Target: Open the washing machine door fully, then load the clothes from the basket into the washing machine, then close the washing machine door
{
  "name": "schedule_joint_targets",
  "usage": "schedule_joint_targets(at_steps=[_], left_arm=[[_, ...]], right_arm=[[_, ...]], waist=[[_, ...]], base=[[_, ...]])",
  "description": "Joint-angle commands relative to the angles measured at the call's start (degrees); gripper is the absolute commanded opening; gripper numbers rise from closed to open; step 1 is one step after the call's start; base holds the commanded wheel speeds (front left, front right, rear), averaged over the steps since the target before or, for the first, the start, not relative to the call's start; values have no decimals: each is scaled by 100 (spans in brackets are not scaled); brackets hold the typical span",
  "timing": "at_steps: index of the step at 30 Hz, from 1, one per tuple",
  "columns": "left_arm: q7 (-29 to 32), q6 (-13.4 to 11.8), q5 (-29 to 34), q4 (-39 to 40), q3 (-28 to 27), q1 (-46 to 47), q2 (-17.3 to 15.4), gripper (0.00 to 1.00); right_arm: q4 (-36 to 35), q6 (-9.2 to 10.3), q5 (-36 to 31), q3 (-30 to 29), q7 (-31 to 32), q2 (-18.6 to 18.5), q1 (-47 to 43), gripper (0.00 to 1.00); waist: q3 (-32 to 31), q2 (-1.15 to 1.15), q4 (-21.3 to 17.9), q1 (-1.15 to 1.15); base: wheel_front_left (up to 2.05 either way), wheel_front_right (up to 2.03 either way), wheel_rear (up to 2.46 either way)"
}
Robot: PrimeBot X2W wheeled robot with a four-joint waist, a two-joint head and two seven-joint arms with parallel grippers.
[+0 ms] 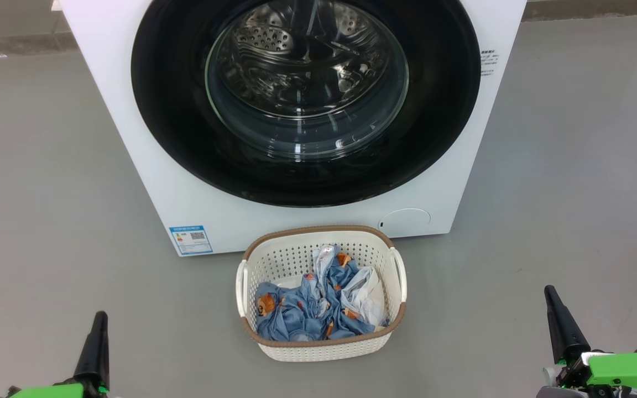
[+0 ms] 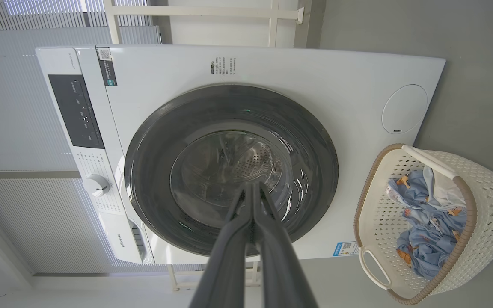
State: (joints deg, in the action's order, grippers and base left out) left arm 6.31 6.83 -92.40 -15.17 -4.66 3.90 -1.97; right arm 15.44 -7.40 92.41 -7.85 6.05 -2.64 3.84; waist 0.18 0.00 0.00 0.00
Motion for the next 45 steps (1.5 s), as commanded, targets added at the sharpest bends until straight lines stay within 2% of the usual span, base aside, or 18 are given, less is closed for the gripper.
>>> schedule_joint_targets(at_steps=[1,10,11,18,22,26,33,40,45], left_arm=[[17,66,22,114,-184,229,-90,0],[17,66,22,114,-184,229,-90,0],[0,0,0,0,0,1,0,100],[-31,-3,7,-167,41,-102,75,100],[-78,0,20,-130,70,-71,70,100],[-126,2,36,-94,98,-47,63,100],[-235,6,106,-15,157,1,30,100],[-436,10,580,8,289,60,-97,100],[-527,-17,1159,24,322,101,-140,100]], right_arm=[[-142,-9,-23,135,43,-23,235,0],[-142,-9,-23,135,43,-23,235,0],[1,0,-1,0,-1,0,1,100],[180,0,-18,-2,-32,34,-109,100],[141,0,-50,-6,-72,22,-101,100],[106,-1,-86,-3,-108,8,-98,100],[57,-1,-206,17,-200,-35,-78,100],[55,-2,-602,84,-382,-142,-49,100],[99,-2,-1079,104,-501,-208,-5,100]], waist=[[0,0,0,0],[0,0,0,0],[0,0,0,0],[0,0,0,1],[-12,0,1,13],[-4,0,2,1],[-2,0,4,0],[-4,0,8,0],[-4,0,13,0]], base=[[0,0,0],[0,0,0],[0,0,0],[0,0,0],[0,0,0],[0,0,0],[0,0,0],[0,0,0],[0,0,0]])
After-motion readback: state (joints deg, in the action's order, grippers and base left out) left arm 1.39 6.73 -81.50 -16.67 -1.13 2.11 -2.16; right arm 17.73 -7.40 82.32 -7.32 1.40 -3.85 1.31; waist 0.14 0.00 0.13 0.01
